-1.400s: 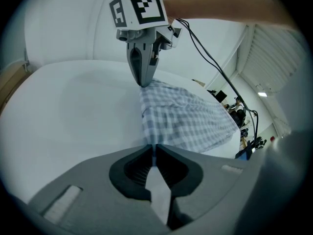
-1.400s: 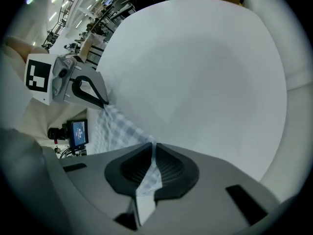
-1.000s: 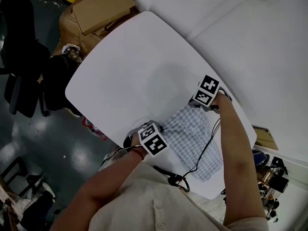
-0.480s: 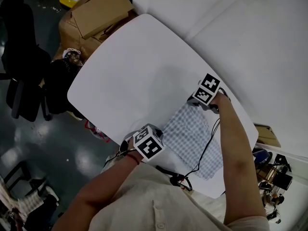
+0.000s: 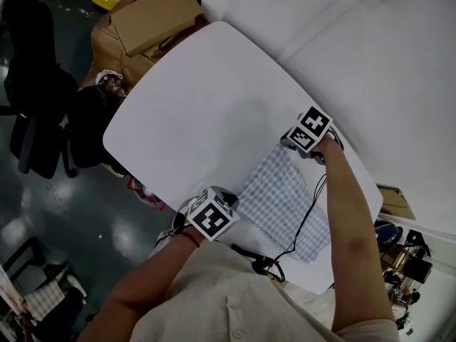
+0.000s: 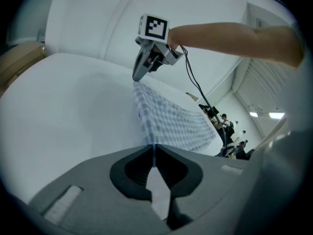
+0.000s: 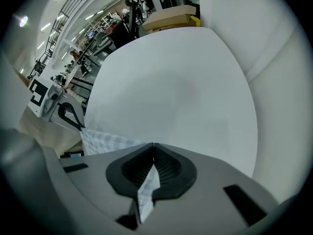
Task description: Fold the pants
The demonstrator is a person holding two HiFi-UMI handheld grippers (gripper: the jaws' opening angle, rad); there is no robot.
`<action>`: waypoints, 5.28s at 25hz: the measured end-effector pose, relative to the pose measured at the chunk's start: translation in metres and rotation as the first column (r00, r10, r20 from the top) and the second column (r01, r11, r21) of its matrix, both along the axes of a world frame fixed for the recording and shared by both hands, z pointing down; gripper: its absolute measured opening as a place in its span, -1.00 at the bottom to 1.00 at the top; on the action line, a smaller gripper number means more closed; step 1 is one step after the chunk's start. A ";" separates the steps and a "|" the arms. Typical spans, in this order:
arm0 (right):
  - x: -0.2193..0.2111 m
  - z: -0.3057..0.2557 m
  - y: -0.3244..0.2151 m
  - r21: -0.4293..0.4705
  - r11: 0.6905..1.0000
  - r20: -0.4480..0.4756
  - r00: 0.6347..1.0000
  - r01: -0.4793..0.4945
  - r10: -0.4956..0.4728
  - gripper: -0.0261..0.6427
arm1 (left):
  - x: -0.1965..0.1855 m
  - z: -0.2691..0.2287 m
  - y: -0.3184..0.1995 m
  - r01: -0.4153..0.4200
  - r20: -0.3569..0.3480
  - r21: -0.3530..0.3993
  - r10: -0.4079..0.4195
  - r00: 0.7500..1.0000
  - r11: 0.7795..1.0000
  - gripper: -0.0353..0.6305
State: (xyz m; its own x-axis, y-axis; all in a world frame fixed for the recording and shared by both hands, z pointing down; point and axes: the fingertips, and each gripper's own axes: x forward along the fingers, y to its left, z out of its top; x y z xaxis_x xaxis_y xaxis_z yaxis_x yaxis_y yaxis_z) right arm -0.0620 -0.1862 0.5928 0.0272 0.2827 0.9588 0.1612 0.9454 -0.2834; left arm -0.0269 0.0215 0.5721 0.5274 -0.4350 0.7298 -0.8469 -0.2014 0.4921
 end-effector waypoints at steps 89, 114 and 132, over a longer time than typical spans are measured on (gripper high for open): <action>-0.111 0.013 0.060 0.093 0.558 0.082 0.552 0.825 -0.830 -0.75 | -0.145 0.035 0.010 0.195 0.039 -0.186 -0.191 0.981 0.963 -0.77; -0.160 -0.148 0.045 0.672 0.711 0.538 0.524 0.205 -0.660 -0.75 | -0.229 -0.120 -0.003 0.062 0.671 0.120 -0.127 0.730 0.991 -0.77; -0.007 -0.139 0.067 0.640 0.762 0.619 0.521 0.100 -0.588 -0.75 | -0.090 -0.112 0.012 -0.043 0.711 0.114 -0.051 0.701 0.993 -0.77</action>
